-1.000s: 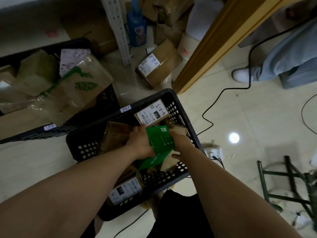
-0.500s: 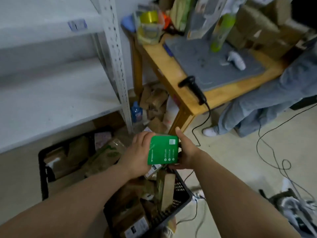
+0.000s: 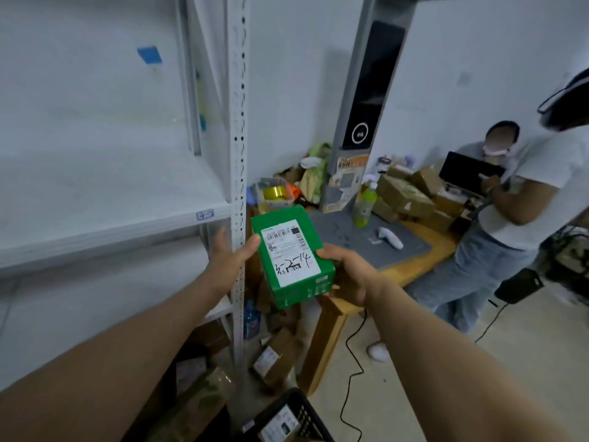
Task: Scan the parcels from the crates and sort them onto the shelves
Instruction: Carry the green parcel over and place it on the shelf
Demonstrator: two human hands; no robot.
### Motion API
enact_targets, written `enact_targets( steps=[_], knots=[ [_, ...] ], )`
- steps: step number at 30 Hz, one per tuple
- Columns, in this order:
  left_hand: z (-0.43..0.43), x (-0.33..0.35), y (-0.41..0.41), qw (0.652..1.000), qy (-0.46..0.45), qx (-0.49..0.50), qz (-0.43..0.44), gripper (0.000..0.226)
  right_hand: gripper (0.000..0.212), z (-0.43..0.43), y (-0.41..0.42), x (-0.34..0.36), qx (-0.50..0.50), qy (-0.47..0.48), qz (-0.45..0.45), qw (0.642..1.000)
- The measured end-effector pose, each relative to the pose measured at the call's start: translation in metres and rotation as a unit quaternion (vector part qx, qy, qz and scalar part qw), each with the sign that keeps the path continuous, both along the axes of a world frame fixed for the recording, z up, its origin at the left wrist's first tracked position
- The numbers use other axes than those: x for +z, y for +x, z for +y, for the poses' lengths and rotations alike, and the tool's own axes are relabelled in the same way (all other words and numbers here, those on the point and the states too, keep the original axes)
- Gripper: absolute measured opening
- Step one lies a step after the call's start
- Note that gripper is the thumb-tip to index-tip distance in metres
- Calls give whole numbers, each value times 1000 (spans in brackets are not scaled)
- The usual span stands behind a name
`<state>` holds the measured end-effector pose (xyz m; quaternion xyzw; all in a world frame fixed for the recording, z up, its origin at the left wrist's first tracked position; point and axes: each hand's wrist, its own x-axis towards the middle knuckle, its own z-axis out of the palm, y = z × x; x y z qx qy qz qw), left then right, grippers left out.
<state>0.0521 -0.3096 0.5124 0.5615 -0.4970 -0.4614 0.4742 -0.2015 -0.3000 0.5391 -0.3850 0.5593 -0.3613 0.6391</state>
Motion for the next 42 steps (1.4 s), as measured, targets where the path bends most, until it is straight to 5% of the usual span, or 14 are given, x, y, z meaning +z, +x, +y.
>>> enact_targets(
  steps=[5, 8, 12, 20, 24, 32, 34, 37, 42],
  knots=[
    [-4, 28, 10, 991, 81, -37, 105, 121, 87, -12, 6, 24, 58, -52, 12, 997],
    [-3, 35, 18, 983, 80, -76, 146, 119, 82, -10, 12, 32, 117, -67, 6, 991],
    [10, 47, 27, 978, 64, -107, 165, 76, 70, -6, 23, 34, 160, -69, -21, 985],
    [24, 46, 58, 982, 104, -139, 71, 125, 41, 11, 55, 29, 156, -60, 39, 985],
    [30, 35, 63, 979, 136, -151, 13, 143, 110, 1, 76, 11, 159, -63, 70, 983],
    [45, -12, 70, 967, 190, -119, 122, 146, 57, -6, 77, -27, 175, -8, 5, 985],
    [50, -21, 62, 954, 227, -142, 133, 122, 54, -11, 72, -33, 185, 4, -3, 983],
    [54, -23, 32, 942, 263, -176, 110, 40, 57, -28, 58, -47, 182, 27, -12, 983],
    [31, -40, -20, 962, 265, -66, 27, 33, 48, -61, 21, -83, 162, 59, 40, 984]
  ],
)
